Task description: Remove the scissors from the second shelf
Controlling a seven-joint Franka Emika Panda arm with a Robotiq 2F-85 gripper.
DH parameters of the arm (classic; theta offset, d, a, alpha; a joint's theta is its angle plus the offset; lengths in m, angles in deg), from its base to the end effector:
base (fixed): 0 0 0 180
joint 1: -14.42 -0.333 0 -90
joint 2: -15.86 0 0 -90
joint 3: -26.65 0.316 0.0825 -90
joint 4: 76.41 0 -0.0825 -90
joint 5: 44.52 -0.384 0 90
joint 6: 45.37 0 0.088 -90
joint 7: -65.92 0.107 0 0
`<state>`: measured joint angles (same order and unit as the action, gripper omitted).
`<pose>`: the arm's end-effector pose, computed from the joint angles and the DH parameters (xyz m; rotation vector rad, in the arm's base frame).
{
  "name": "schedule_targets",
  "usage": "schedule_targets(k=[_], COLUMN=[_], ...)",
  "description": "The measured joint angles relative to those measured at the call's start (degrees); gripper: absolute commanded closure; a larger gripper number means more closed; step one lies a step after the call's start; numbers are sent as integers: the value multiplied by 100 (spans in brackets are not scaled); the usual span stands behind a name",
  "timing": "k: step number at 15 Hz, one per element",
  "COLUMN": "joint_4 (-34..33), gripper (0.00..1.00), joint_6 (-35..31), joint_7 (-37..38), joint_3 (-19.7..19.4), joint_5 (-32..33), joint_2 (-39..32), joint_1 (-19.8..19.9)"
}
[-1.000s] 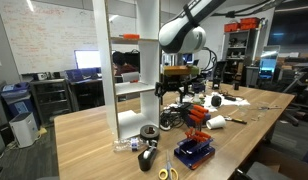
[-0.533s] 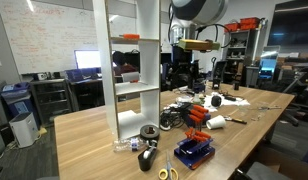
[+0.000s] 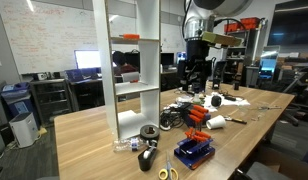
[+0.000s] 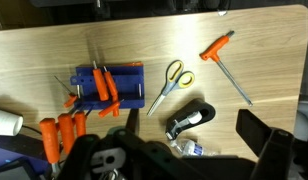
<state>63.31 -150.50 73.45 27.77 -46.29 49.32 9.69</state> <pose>0.3700 0.0411 0.5051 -3.1242 0.0641 0.0341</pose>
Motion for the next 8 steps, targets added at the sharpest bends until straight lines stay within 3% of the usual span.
schedule_targets(k=[8], joint_4=[222], gripper=[0], joint_6=[7], joint_7=[-136], joint_3=[-15], joint_5=[0], joint_2=[229], joint_1=[0])
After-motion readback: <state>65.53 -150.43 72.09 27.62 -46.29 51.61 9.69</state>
